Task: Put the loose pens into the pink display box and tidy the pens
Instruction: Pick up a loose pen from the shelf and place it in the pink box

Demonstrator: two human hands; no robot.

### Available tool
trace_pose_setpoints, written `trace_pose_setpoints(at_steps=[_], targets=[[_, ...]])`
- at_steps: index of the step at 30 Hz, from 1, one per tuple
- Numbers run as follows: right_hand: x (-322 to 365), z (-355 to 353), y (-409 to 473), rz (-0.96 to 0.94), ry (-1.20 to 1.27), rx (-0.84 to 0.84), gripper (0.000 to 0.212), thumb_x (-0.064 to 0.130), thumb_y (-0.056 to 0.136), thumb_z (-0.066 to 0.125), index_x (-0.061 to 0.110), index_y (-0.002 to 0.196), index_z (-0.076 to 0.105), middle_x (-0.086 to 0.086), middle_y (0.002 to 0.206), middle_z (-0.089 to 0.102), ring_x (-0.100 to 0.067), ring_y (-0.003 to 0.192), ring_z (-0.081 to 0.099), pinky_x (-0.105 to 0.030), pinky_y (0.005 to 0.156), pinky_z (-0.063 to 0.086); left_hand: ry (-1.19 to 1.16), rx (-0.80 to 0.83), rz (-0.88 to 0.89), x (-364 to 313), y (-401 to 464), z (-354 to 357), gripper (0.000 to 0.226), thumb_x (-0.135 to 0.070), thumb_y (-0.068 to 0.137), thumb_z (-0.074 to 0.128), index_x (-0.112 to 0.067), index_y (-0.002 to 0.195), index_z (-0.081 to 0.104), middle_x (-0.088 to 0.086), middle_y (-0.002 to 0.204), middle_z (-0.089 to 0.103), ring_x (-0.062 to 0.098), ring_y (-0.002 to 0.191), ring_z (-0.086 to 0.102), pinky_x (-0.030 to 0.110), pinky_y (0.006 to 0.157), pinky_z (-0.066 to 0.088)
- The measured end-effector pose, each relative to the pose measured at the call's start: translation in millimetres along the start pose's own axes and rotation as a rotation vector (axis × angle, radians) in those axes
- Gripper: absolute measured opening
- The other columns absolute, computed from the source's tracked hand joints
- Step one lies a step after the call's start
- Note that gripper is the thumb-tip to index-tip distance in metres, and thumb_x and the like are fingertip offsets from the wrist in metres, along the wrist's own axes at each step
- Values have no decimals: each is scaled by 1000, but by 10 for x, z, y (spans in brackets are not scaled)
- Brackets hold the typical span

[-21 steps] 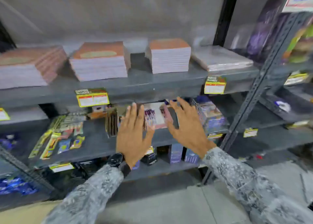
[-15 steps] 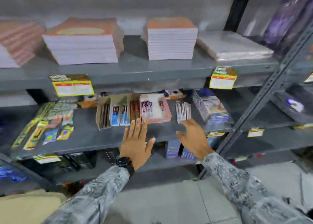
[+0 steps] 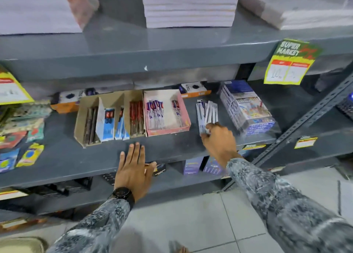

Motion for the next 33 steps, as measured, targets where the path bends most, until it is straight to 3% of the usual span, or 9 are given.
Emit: trace_pose_setpoints(at_steps=[4, 11, 19, 27, 33], targets=[[134, 169, 206, 15, -26, -8, 41, 44, 88, 65, 11, 112, 69, -12, 112, 66, -40, 102, 67, -44, 78, 56, 4, -90, 38, 45, 23, 65, 76, -59, 98, 20, -8, 154, 27, 11, 164, 22, 24, 153, 15, 48, 125, 9], [127, 332, 245, 112, -17, -43, 26, 24, 91, 56, 6, 100, 73, -20, 99, 72, -43, 95, 67, -40, 75, 55, 9, -80, 30, 70, 11, 76, 75, -59, 99, 17, -10, 155, 23, 9, 165, 19, 22, 154, 11, 45, 125, 7], [128, 309, 284, 98, -69, -83, 33, 33, 92, 58, 4, 101, 71, -18, 102, 69, -43, 93, 67, -40, 72, 53, -2, -91, 26, 267, 40, -6, 70, -53, 102, 15, -7, 154, 26, 10, 163, 24, 22, 153, 16, 48, 124, 14], [183, 314, 477, 122, -128, -21, 29, 25, 93, 59, 3, 112, 67, -19, 111, 69, -41, 103, 66, -41, 78, 53, -1, -107, 14, 294, 44, 33, 68, -51, 102, 22, -6, 153, 29, 11, 163, 25, 24, 153, 16, 49, 124, 14], [9, 271, 387, 273, 123, -100, 26, 22, 86, 58, 4, 99, 73, -23, 100, 71, -45, 96, 65, -40, 75, 50, -5, -84, 7, 297, 51, 35, 70, -53, 101, 17, -7, 154, 26, 9, 164, 22, 22, 153, 14, 47, 125, 12]])
Point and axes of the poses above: each hand's wrist, its own y-axis towards the middle knuckle, its own z-axis out of the palm, x = y × z, the point moved 5 cm from there along y, towards the middle knuckle
